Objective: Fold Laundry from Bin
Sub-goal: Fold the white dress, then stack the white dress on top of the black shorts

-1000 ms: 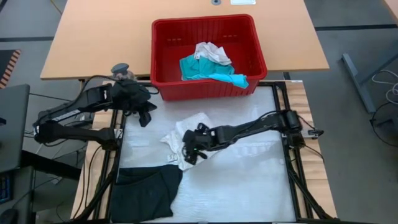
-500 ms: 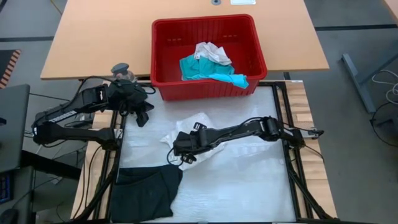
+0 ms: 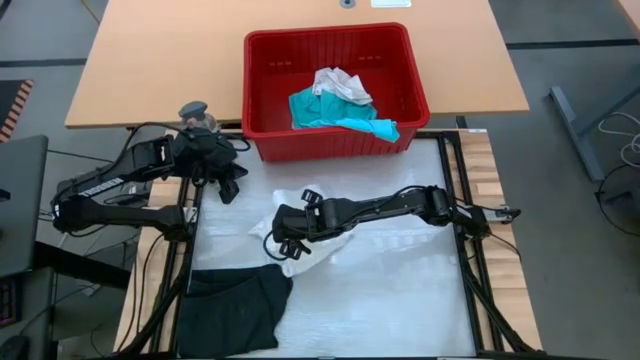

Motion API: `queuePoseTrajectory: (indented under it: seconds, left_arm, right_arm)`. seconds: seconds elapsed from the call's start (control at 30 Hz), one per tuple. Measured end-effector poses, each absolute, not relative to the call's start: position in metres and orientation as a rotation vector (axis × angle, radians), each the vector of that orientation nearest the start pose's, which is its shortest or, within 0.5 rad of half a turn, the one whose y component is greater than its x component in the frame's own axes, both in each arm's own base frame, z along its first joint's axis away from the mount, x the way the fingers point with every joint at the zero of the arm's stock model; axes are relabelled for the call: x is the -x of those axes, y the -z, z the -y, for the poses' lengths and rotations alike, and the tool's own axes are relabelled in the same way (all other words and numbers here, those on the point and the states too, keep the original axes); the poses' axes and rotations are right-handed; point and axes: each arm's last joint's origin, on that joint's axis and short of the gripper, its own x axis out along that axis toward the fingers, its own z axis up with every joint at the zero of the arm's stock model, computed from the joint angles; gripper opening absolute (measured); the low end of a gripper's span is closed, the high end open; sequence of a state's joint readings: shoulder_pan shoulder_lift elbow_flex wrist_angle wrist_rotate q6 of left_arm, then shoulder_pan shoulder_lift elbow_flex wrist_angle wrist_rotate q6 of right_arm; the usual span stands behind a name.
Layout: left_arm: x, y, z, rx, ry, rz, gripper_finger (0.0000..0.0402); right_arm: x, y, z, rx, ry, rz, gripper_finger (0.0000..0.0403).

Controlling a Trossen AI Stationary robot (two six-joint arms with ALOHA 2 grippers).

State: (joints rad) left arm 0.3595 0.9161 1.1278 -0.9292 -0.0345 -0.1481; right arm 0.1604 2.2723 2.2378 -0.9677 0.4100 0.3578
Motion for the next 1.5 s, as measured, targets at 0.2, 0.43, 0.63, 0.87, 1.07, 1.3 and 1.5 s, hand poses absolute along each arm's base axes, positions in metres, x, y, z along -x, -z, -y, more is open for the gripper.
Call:
queuePoseTrajectory:
  seconds: [0.2, 0.43, 0.63, 0.87, 1.07, 1.3, 1.5]
  left_arm:
    - [-0.149, -0.360, -0.057, 0.260, -0.431, -0.683, 0.0000]
    - [-0.149, -0.359, -0.057, 0.243, -0.430, -0.687, 0.0000]
    - [-0.148, -0.360, -0.058, 0.216, -0.447, -0.687, 0.0000]
    - [-0.149, -0.361, -0.059, 0.206, -0.467, -0.672, 0.0000]
    - [-0.149, -0.361, -0.059, 0.205, -0.468, -0.669, 0.0000]
    - [-0.149, -0.361, -0.059, 0.206, -0.469, -0.669, 0.0000]
    - [-0.147, -0.363, -0.057, 0.231, -0.435, -0.655, 0.0000]
  right_arm:
    - [-0.499, -0.274, -0.067, -0.065, 0.181, -0.857, 0.0026]
    - [-0.515, -0.261, -0.051, -0.140, -0.045, -0.828, 0.0028]
    - [-0.519, -0.262, -0.054, -0.096, -0.199, -0.770, 0.0039]
    - [-0.519, -0.257, -0.056, -0.119, -0.273, -0.769, 0.0042]
    - [-0.524, -0.250, -0.055, -0.123, -0.343, -0.750, 0.0093]
    - [-0.526, -0.248, -0.053, -0.136, -0.368, -0.737, 0.0210]
    - [-0.519, -0.246, -0.031, -0.082, -0.145, -0.832, 0.0238]
